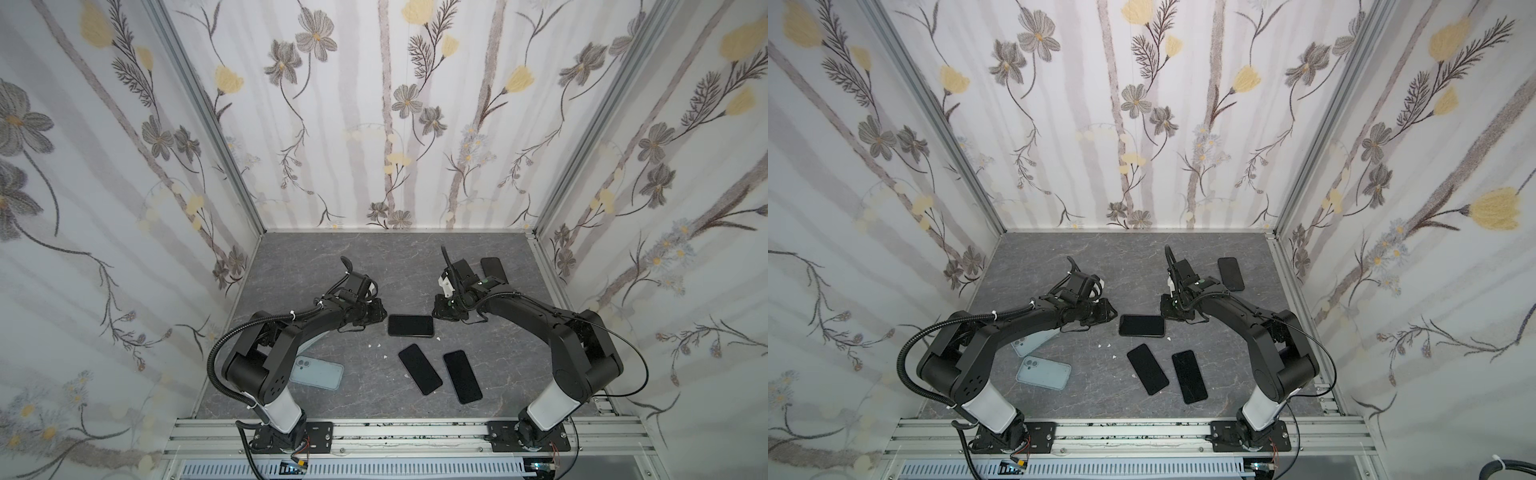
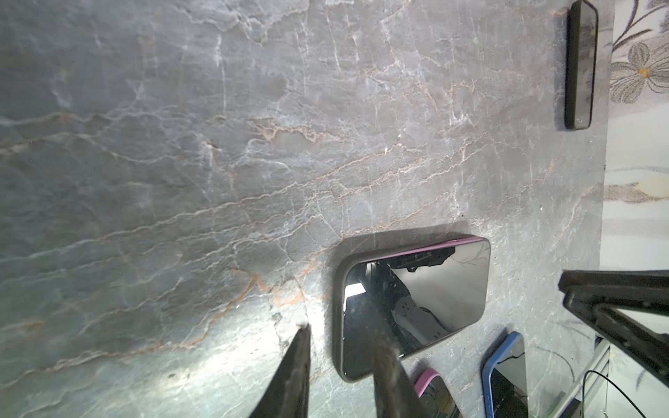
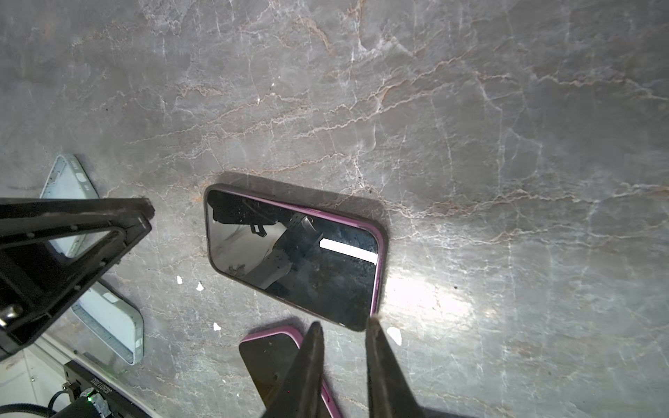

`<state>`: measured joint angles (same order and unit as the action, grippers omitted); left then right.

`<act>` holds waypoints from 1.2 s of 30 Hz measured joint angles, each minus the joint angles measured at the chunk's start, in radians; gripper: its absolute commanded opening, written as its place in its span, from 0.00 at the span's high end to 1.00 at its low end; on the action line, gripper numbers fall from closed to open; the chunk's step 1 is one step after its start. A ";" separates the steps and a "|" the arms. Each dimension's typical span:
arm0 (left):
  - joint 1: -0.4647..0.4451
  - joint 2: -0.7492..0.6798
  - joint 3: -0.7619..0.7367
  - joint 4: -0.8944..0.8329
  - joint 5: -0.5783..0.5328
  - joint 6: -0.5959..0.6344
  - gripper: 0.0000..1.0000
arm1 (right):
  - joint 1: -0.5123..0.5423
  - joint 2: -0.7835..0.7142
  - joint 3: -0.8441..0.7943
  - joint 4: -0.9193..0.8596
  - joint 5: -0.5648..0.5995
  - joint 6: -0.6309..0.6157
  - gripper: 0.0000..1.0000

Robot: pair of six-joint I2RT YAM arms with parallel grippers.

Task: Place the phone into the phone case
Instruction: 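Open both grippers and press the cased phone's edges flat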

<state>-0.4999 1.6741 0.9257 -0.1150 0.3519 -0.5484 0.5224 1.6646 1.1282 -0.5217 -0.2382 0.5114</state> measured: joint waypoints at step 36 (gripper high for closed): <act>-0.029 0.113 0.022 -0.035 0.093 0.108 0.71 | 0.057 0.119 -0.036 0.000 0.060 0.012 0.87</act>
<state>-0.5285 1.7866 0.9478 -0.1505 0.4454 -0.4408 0.5793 1.7832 1.0920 -0.5220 -0.1783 0.5232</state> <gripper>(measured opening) 0.292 0.119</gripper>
